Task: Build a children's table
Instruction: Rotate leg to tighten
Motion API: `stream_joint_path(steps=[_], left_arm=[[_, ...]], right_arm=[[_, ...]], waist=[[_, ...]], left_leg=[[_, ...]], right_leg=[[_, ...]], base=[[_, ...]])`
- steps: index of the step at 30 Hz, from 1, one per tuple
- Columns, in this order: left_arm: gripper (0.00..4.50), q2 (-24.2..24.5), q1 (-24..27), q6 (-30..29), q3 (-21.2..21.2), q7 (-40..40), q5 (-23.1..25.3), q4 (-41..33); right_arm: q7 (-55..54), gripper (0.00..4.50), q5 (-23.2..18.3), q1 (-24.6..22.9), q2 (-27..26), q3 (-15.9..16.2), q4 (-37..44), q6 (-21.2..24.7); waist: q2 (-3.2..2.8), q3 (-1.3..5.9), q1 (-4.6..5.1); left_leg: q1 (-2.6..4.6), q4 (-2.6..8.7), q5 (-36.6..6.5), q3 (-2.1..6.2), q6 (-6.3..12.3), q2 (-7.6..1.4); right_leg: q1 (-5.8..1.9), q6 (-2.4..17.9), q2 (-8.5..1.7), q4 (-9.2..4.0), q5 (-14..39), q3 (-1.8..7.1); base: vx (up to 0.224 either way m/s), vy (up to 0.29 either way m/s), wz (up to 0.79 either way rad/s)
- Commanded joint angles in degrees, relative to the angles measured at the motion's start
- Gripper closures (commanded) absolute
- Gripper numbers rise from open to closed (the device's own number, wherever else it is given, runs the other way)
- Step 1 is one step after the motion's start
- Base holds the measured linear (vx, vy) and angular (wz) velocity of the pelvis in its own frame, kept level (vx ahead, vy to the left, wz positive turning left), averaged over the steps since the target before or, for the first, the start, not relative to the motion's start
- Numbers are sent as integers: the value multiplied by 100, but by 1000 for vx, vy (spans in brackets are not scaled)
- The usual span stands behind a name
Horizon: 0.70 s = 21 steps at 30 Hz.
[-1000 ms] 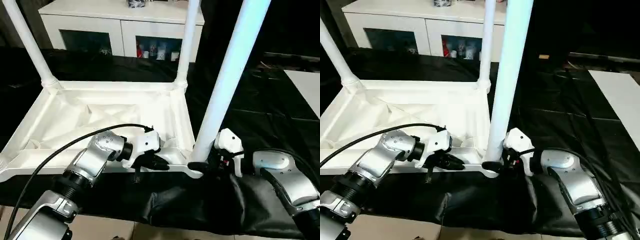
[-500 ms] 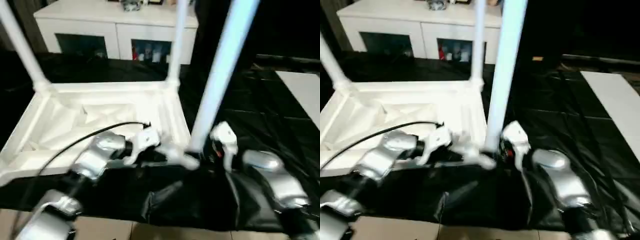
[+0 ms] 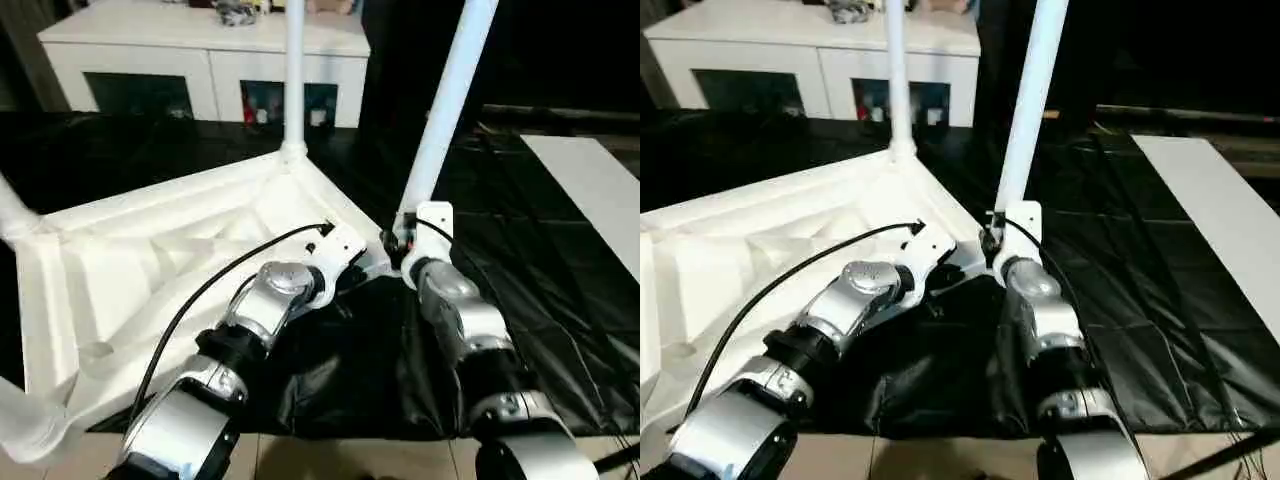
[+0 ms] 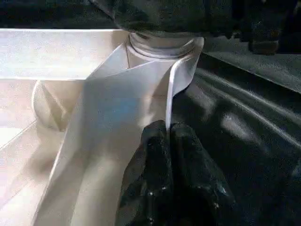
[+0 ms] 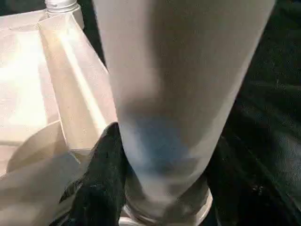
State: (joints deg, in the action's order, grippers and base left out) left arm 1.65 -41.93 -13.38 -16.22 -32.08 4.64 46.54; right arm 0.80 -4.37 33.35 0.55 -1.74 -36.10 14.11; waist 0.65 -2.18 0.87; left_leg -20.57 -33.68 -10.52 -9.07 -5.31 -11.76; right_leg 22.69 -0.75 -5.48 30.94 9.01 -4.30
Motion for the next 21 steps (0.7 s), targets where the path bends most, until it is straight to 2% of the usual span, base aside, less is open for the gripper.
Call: stream_joint_path(steps=[1, 3, 4, 5, 7, 8, 9, 10, 11, 13, 14, 15, 16, 17, 18, 19, 21], left_arm=[[450, 34, -246, 170, 213, 638, 118, 186], [450, 64, -256, 256, 182, 581, 139, 216], [450, 128, -229, 382, 104, 438, 176, 207], [450, 160, -218, 420, 84, 374, 185, 216], [450, 234, -180, 493, 43, 223, 196, 191], [450, 259, -168, 508, 44, 182, 190, 183], [450, 287, -156, 550, 38, 107, 187, 178], [450, 330, -136, 578, 32, -3, 181, 164], [450, 368, -116, 587, 27, -74, 181, 139], [450, 407, -99, 637, 8, -183, 181, 121], [450, 488, -72, 673, -43, -449, 156, 83], [450, 516, -66, 690, -62, -531, 153, 80], [450, 584, -31, 694, -123, -763, 141, 29], [450, 737, 56, 770, -259, -1261, 116, -104], [450, 784, 83, 827, -302, -1430, 107, -146], [450, 847, 136, 828, -352, -1687, 58, -243], [450, 990, 251, 918, -471, -2220, -28, -470]], right_arm=[[578, 195, -10, -143, -430, 594, 85, -108], [608, 180, 19, -139, -375, 574, 160, -219], [613, 174, 119, -187, -187, 600, 335, -368], [656, 162, 156, -220, -72, 609, 438, -430], [743, 140, 158, -318, 204, 536, 723, -474], [827, 135, 177, -362, 348, 537, 836, -485], [931, 128, 210, -407, 489, 523, 929, -512], [1123, 115, 250, -482, 714, 497, 1077, -516], [1350, 97, 237, -562, 916, 486, 1233, -454], [1586, 92, 226, -641, 1107, 478, 1371, -444], [2233, 92, 132, -820, 1525, 550, 1649, -399], [2478, 92, 76, -894, 1676, 601, 1761, -379], [2920, 92, -19, -1040, 1924, 705, 1953, -345], [3733, 92, -191, -1331, 2383, 896, 2313, -335], [3952, 92, -238, -1414, 2509, 945, 2414, -356], [4161, 92, -359, -1492, 2603, 952, 2520, -272], [4506, 92, -529, -1614, 2774, 995, 2692, -171]], waist=[[19, 272, 12], [11, 303, -36], [31, 300, -6], [17, 312, -5], [26, 318, -20], [34, 338, -57], [44, 332, -85], [39, 349, -117], [65, 364, -174], [59, 349, -220], [-13, 373, -240], [37, 385, -289], [31, 382, -306], [38, 383, -327], [34, 369, -373], [27, 367, -358], [24, 363, -341]], left_leg=[[47, 516, -2781, 36, 74, -19], [2, 521, -2401, 3, 153, -30], [-86, 545, -2224, 19, 173, -30], [-132, 552, -2054, 19, 175, -44], [-107, 535, -1933, 2, 195, -47], [-30, 497, -1848, -40, 237, -60], [9, 476, -1804, -80, 292, -70], [-5, 455, -1652, -106, 337, -61], [-46, 425, -1401, -119, 414, -50], [-21, 412, -1325, -143, 498, -52], [-38, 397, -1160, -136, 542, -44], [-54, 378, -928, -138, 648, -57], [-68, 375, -812, -143, 719, -41], [-56, 378, -854, -143, 769, -47], [-37, 375, -908, -141, 849, -92], [-61, 385, -948, -138, 859, -79], [-58, 391, -1006, -130, 814, -96]], right_leg=[[-135, 565, -202, -461, 2980, 43], [-153, 758, -203, -367, 2482, 121], [-220, 778, -198, -312, 2322, 119], [-264, 754, -207, -290, 2189, 120], [-242, 819, -208, -287, 2032, 140], [-189, 950, -206, -273, 1843, 168], [-160, 1089, -192, -267, 1699, 189], [-176, 1174, -184, -233, 1477, 206], [-217, 1191, -180, -174, 1193, 219], [-183, 1213, -177, -177, 1140, 226], [-213, 1270, -189, -131, 995, 233], [-249, 1303, -176, -107, 652, 230], [-262, 1371, -178, -88, 513, 226], [-281, 1392, -175, -99, 517, 218], [-267, 1435, -196, -98, 497, 235], [-286, 1485, -189, -99, 549, 225], [-262, 1565, -196, -98, 659, 215]], base=[[0, 0, 0], [0, 0, 0], [0, 0, 0], [0, 0, 0], [0, 0, 0], [52, -18, 7], [52, -18, 7], [62, -17, 8], [54, -21, 4], [27, -11, 2], [0, 0, 0], [0, 0, 0], [0, 0, 0], [0, 0, 0], [0, 0, 0], [0, 0, 0], [0, 0, 0]])
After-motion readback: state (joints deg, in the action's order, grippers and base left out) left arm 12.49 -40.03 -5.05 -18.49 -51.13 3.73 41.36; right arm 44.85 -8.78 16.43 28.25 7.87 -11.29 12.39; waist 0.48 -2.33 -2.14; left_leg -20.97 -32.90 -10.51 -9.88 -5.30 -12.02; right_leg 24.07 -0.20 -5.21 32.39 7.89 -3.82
